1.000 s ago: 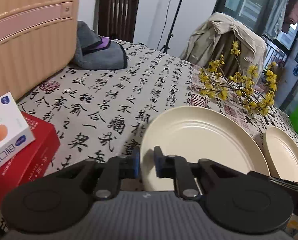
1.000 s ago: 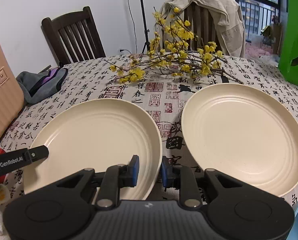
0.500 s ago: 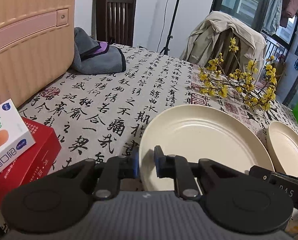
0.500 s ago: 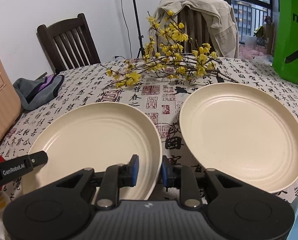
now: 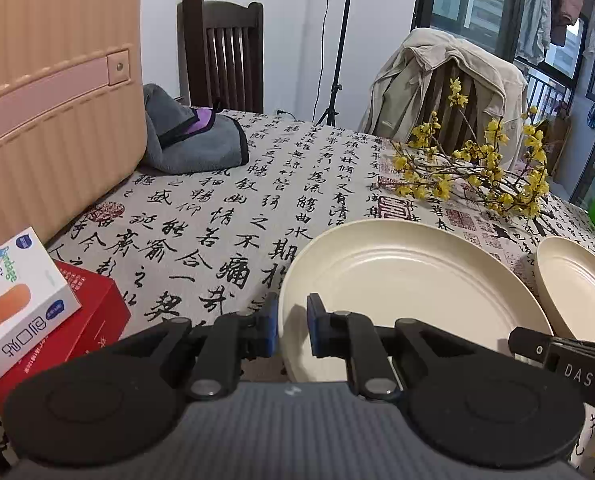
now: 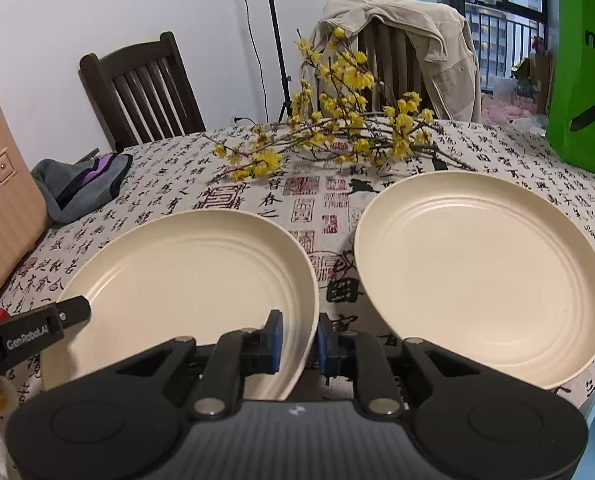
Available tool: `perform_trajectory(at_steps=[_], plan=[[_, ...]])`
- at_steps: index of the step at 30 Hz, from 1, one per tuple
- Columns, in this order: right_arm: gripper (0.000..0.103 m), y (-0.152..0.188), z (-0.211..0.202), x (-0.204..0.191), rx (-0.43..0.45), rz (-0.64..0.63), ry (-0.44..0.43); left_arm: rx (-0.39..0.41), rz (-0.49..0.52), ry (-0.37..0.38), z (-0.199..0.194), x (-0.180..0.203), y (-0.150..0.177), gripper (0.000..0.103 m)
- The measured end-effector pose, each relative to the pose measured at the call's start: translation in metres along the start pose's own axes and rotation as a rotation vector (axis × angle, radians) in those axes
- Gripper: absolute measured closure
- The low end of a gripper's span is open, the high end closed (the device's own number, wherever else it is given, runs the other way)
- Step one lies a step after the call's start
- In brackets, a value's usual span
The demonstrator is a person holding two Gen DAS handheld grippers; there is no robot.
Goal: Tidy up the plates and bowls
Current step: 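Hold the cream plate rim closed in both tools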
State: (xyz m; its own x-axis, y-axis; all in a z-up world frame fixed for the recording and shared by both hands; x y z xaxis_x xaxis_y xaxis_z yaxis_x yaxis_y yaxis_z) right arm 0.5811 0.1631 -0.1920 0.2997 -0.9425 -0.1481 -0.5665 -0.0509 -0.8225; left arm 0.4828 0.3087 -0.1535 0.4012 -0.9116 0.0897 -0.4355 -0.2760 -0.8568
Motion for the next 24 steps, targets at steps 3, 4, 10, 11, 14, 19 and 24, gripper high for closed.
perform_trajectory(at_steps=[3,4,10,11,14,19,24], plan=[[0.088,-0.002,-0.002,-0.001,0.007,0.004,-0.002,0.007,0.005,-0.003,-0.001,0.0,-0.002,0.088],[0.088,-0.002,-0.003,-0.001,0.012,0.001,-0.002,0.01,0.007,-0.004,-0.002,0.0,-0.002,0.088],[0.089,-0.008,-0.01,-0.002,0.034,-0.007,-0.007,0.02,0.003,-0.002,-0.006,0.0,-0.005,0.088],[0.089,-0.008,-0.011,-0.001,0.035,-0.008,-0.007,0.022,0.002,0.0,-0.006,0.0,-0.005,0.088],[0.089,-0.008,-0.013,0.0,0.039,-0.014,-0.004,0.026,0.009,0.003,-0.007,0.002,-0.006,0.088],[0.089,-0.005,-0.013,0.001,0.032,-0.012,-0.005,0.02,0.012,0.004,-0.008,0.003,-0.004,0.088],[0.09,0.001,-0.009,0.0,0.001,-0.005,-0.019,-0.018,0.015,-0.019,-0.002,-0.001,0.001,0.088]])
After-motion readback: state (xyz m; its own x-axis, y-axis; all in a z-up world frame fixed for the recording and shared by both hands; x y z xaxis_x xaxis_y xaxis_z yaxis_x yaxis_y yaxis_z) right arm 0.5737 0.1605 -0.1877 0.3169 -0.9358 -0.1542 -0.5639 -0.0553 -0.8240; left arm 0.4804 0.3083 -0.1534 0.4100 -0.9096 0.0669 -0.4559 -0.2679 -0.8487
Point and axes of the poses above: each gripper's, at about its wrist camera, not at the fingertips, and z roughly the way its jaws point, x to its right, y to its underside, the point moved 10 cm from there along z, roughly the way its jaws point, and after that the axes turned 9 degrees about x, right-handed, at the moved point
